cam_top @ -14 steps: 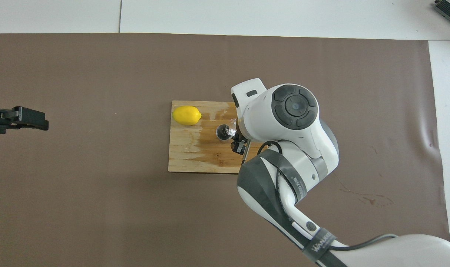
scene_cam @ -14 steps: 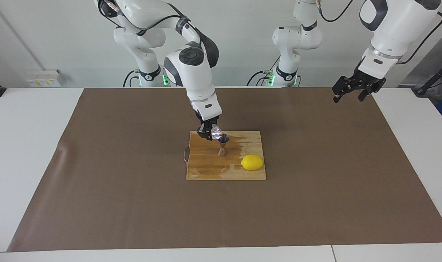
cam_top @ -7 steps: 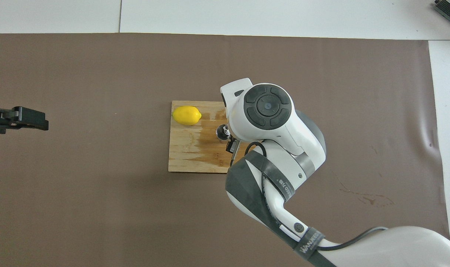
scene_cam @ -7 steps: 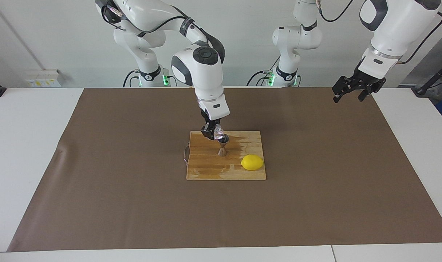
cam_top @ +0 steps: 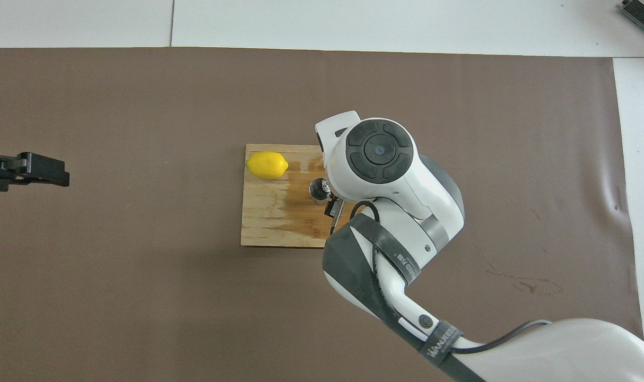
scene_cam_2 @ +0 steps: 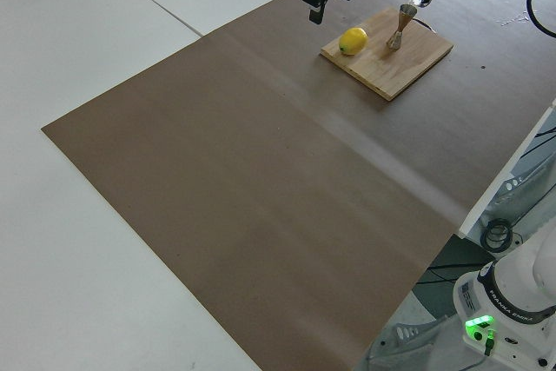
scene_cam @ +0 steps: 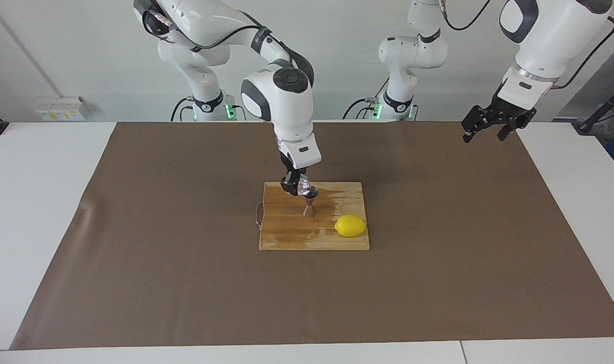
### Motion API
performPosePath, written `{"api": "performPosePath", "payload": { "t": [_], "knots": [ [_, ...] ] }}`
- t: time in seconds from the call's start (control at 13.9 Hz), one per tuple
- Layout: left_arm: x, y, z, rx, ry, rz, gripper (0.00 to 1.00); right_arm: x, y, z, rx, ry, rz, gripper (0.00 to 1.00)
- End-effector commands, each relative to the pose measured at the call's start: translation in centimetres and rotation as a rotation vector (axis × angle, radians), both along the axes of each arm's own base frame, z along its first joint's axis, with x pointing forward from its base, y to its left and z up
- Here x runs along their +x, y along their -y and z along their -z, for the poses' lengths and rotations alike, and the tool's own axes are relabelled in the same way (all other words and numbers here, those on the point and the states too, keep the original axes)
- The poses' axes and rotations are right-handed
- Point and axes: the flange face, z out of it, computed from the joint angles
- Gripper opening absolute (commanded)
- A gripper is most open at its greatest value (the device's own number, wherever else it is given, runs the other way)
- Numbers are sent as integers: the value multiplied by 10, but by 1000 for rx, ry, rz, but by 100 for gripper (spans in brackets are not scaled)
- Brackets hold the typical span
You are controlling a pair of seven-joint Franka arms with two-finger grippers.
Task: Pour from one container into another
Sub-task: 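Tilt the clear glass over the metal cup with the right gripper, then hold the clear glass tipped over the metal cup with the right gripper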
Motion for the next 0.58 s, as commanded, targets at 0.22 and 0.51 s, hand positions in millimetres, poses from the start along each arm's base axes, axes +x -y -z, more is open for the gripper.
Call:
{"api": "performPosePath", "payload": {
  "t": [0.22, 0.51],
  "knots": [
    [-8, -2, 0, 18, -7, -10, 100, 3, -11, -3, -41, 2, 11, 10],
    [-8, -2, 0, 18, -7, -10, 100, 0, -17, -7, -50, 4, 14, 10]
  ]
}}
